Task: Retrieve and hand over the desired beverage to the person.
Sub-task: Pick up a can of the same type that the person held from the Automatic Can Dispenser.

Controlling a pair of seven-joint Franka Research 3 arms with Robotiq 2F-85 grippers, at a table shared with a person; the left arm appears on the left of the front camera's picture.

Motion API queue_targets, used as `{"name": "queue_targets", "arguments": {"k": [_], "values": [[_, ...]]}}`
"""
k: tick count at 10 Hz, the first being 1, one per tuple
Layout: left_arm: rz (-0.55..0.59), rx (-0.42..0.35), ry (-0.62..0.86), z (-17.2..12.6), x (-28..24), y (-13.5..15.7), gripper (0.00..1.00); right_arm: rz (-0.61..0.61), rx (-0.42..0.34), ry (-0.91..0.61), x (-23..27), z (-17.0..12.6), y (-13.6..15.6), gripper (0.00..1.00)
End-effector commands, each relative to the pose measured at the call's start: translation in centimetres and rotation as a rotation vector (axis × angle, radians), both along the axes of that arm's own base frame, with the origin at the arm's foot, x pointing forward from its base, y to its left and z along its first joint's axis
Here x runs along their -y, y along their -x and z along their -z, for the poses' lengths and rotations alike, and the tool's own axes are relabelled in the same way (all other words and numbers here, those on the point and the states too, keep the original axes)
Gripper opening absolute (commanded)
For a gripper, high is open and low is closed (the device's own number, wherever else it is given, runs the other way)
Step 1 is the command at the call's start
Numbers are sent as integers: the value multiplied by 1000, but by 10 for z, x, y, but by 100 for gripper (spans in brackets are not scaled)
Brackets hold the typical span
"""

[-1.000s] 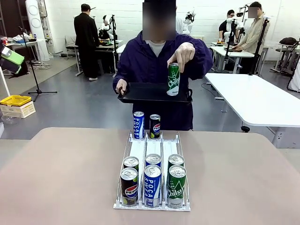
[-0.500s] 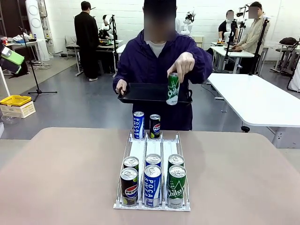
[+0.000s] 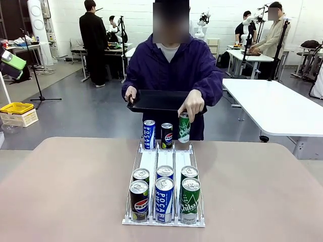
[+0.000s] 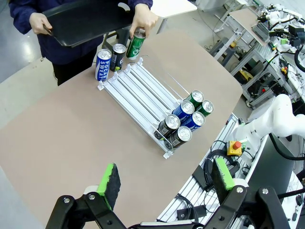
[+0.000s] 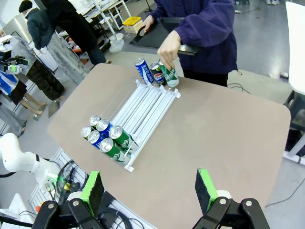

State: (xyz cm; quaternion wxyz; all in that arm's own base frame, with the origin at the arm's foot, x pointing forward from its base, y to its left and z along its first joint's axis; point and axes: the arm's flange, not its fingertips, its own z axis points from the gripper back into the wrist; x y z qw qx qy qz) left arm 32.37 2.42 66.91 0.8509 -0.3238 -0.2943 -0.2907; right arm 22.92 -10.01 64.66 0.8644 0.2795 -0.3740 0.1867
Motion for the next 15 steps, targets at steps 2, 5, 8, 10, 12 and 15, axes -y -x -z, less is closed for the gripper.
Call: {"name": "queue_targets", "arguments": {"k": [2, 5, 8, 10, 12, 15], "values": [[17, 15, 9, 1, -1, 0, 100, -22, 3, -11, -2, 3, -2, 100], [17, 15, 9, 1, -1, 0, 100, -22, 3, -11, -2, 3, -2, 100], [17, 15, 9, 1, -1, 0, 100, -149, -202, 198, -82, 10, -43, 100], [17, 15, 9, 1, -1, 0, 100, -62, -462, 284, -171, 25, -71, 100], [17, 15, 9, 1, -1, 0, 100, 166, -626, 328, -249, 45, -93, 100], [17, 15, 9, 1, -1, 0, 100, 433, -657, 399, -325, 81, -125, 100]]}}
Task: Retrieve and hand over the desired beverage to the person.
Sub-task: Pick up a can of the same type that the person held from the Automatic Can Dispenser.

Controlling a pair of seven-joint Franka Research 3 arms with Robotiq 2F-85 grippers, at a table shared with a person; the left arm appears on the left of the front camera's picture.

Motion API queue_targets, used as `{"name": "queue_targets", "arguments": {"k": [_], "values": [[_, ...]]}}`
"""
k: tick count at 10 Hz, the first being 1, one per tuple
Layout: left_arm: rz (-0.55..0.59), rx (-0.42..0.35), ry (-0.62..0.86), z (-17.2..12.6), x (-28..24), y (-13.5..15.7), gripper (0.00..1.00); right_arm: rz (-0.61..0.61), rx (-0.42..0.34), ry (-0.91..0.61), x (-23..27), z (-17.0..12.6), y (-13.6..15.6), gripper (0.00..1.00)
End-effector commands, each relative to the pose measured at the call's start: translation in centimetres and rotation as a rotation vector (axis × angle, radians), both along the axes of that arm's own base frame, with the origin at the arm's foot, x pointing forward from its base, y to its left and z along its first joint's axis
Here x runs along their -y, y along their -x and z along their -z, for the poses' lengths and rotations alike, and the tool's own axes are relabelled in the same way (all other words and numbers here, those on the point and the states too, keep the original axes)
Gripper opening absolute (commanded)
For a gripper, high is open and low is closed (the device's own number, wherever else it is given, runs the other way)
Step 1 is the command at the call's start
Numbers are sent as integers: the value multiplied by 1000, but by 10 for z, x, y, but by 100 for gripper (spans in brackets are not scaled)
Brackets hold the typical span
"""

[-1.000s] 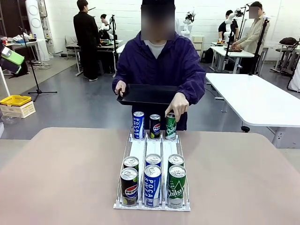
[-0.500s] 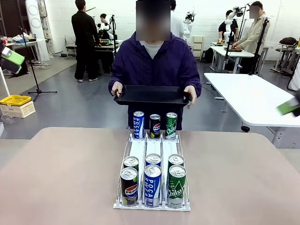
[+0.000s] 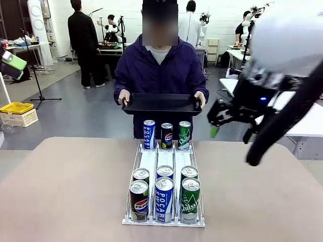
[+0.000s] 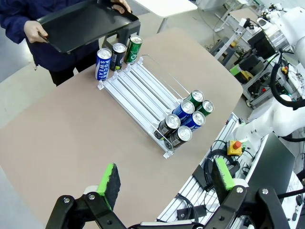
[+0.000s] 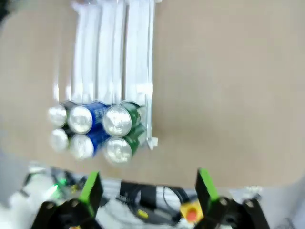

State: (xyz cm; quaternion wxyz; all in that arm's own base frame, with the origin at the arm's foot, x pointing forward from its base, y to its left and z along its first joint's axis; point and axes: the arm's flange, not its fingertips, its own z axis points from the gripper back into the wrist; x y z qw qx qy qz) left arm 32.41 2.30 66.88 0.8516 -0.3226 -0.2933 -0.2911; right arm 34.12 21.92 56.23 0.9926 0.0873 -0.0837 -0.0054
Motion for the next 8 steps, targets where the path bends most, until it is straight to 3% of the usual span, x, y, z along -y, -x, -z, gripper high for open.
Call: {"name": "queue_targets", "arguments": {"k": [1, 3, 4, 8], "values": [[16, 16, 13, 1, -2, 0, 100, 76, 22, 30, -16, 2, -18, 100], [16, 16, 13, 1, -2, 0, 100, 51, 83, 38, -26, 4, -26, 100], [16, 16, 13, 1, -2, 0, 100, 61, 19, 22, -20, 5, -16, 100], [16, 16, 13, 1, -2, 0, 100, 61, 19, 22, -20, 5, -16, 100]]}}
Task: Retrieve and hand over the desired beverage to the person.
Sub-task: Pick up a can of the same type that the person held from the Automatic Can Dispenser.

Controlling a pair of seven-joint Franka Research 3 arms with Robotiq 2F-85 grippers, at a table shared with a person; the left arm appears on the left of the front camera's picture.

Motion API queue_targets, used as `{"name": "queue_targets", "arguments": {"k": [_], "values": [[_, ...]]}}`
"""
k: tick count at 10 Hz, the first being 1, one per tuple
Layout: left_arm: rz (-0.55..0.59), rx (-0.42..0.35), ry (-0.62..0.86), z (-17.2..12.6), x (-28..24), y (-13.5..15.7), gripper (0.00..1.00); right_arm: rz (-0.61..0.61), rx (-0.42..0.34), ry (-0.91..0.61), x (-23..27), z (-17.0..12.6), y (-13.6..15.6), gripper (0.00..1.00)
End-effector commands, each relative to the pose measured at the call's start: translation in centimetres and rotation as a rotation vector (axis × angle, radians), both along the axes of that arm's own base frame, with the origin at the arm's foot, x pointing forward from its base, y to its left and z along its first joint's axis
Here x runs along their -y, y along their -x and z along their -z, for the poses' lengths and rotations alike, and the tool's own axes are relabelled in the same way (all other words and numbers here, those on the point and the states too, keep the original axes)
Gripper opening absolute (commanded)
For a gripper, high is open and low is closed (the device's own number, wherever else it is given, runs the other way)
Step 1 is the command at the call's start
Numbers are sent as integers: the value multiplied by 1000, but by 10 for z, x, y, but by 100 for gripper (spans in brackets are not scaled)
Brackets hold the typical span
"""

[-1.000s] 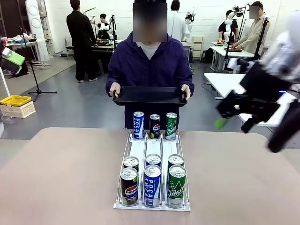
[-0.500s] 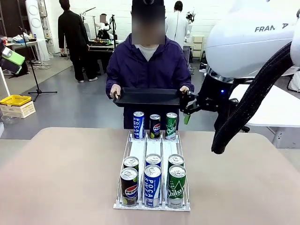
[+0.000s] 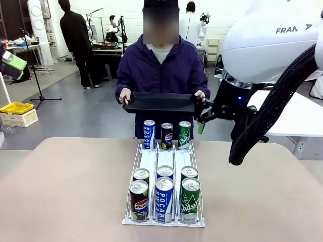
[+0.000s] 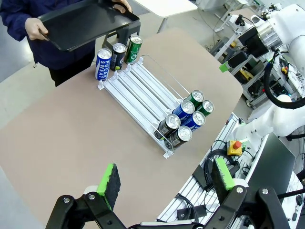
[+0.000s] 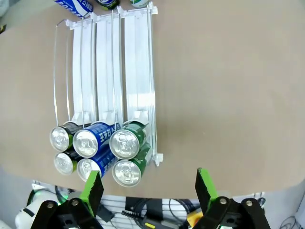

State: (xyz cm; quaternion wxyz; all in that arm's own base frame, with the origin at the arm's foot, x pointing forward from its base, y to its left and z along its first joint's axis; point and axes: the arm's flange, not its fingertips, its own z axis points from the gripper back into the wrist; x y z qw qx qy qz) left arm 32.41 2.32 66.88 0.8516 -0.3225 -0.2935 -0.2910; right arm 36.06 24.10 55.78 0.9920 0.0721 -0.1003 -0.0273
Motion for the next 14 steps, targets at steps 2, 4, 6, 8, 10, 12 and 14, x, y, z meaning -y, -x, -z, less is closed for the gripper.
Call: {"name": "queue_targets", "arguments": {"k": [2, 4, 6, 8, 10, 12, 14], "values": [[17, 16, 13, 1, -2, 0, 100, 0, 0, 0, 0, 0, 0, 100], [17, 16, 13, 1, -2, 0, 100, 34, 5, 79, -27, 28, 19, 100], [17, 16, 13, 1, -2, 0, 100, -51, -39, 130, -56, 55, 30, 100], [17, 16, 13, 1, -2, 0, 100, -99, -60, 132, -72, 81, 35, 100], [17, 16, 13, 1, -2, 0, 100, -87, -68, 105, -77, 100, 29, 100], [17, 16, 13, 1, -2, 0, 100, -84, -82, 95, -77, 111, 26, 100], [17, 16, 13, 1, -2, 0, 100, -83, -78, 97, -77, 116, 26, 100]]}}
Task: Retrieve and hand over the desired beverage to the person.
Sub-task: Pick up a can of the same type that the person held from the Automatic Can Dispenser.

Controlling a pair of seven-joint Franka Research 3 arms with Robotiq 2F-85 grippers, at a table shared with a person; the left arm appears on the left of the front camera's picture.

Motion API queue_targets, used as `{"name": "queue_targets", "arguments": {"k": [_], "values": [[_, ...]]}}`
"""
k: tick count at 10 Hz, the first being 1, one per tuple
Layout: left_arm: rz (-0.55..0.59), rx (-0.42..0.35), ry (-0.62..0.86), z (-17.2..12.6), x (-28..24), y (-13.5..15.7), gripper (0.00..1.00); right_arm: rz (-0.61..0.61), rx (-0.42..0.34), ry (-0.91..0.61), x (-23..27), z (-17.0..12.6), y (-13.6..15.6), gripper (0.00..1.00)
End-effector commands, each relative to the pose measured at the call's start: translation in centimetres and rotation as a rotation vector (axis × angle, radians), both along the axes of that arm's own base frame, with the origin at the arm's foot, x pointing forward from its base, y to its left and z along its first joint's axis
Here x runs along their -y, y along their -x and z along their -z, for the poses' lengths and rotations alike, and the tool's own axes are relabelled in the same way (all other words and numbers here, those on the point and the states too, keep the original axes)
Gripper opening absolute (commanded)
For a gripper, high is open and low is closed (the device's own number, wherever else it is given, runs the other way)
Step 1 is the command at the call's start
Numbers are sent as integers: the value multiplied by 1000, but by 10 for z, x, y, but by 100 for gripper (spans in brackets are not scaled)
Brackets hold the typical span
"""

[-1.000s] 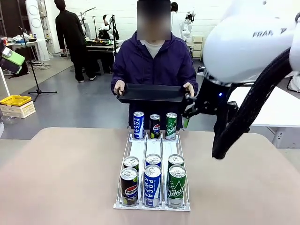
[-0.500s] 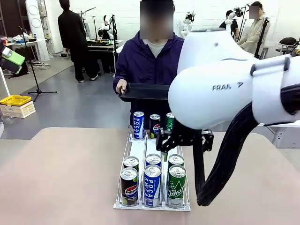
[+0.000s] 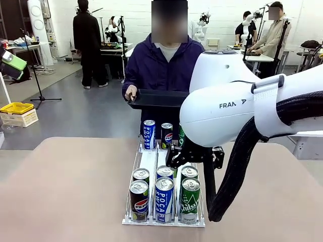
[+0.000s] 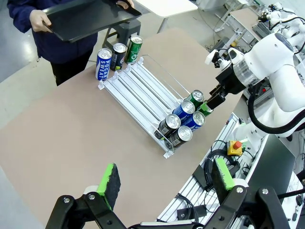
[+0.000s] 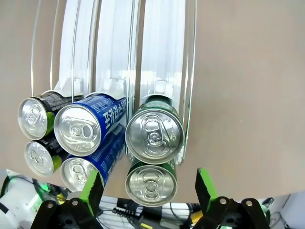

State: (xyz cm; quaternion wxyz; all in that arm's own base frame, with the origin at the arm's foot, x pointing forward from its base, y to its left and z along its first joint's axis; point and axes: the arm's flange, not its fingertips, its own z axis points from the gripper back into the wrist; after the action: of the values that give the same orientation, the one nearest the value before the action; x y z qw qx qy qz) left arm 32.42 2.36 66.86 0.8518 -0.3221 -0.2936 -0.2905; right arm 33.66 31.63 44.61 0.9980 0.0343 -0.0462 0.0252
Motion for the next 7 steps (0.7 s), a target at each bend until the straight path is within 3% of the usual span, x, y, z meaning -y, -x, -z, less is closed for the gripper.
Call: {"name": "queue_targets", "arguments": {"k": [1, 7], "values": [[18, 16, 13, 1, -1, 0, 100, 22, 24, 15, -1, 6, 4, 100], [18, 16, 13, 1, -1, 0, 100, 55, 2, 44, 16, 14, 18, 100]]}}
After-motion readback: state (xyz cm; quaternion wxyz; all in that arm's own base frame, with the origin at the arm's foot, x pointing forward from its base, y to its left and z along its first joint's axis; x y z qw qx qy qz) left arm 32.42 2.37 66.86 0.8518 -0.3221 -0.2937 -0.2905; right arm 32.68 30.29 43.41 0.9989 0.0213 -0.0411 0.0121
